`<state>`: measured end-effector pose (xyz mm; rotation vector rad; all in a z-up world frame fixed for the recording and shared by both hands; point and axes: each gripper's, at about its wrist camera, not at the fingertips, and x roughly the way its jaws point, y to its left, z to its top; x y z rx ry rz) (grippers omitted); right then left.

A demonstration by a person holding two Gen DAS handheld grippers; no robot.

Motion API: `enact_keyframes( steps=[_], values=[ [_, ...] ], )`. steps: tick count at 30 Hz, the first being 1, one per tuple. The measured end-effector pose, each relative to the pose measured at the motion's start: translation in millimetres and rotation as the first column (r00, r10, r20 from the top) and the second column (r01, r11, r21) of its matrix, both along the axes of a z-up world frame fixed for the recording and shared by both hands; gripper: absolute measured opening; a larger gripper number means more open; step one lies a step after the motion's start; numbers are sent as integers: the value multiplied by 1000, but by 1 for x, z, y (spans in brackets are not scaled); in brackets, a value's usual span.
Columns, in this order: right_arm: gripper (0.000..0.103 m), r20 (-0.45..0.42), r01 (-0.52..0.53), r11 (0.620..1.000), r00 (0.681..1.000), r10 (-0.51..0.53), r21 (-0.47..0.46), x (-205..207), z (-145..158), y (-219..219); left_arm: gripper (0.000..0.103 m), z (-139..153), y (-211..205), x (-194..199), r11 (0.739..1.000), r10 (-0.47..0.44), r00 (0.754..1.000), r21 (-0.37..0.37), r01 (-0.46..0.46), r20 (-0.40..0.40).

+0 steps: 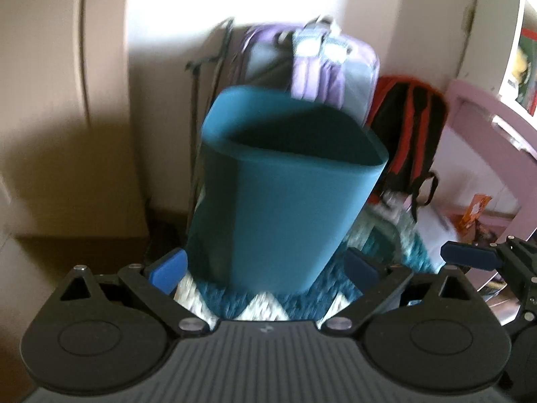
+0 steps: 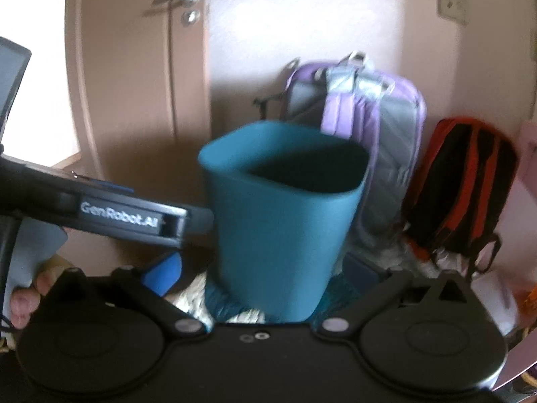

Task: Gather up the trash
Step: 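Withdraw both open tools from the wastebasket down toward the floor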

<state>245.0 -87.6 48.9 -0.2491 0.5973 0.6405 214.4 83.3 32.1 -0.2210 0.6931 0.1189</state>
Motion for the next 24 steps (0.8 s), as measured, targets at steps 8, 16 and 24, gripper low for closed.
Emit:
enact_keyframes(
  steps=[8,16,24],
  values=[
    [103,-188,-87,995,979,75,-53,-13,-106,-4,100,-131,20,-22,990,105,956,-60,-126,-272],
    [102,-346,-137,981,935,83,-136,-20,-236,9,100,-282,40,-14,976,127,841,-86,-201,-525],
    [100,-534,-276,929,838,107,-246,-22,-375,38,100,-429,63,3,942,186,649,-54,-331,-738]
  ],
)
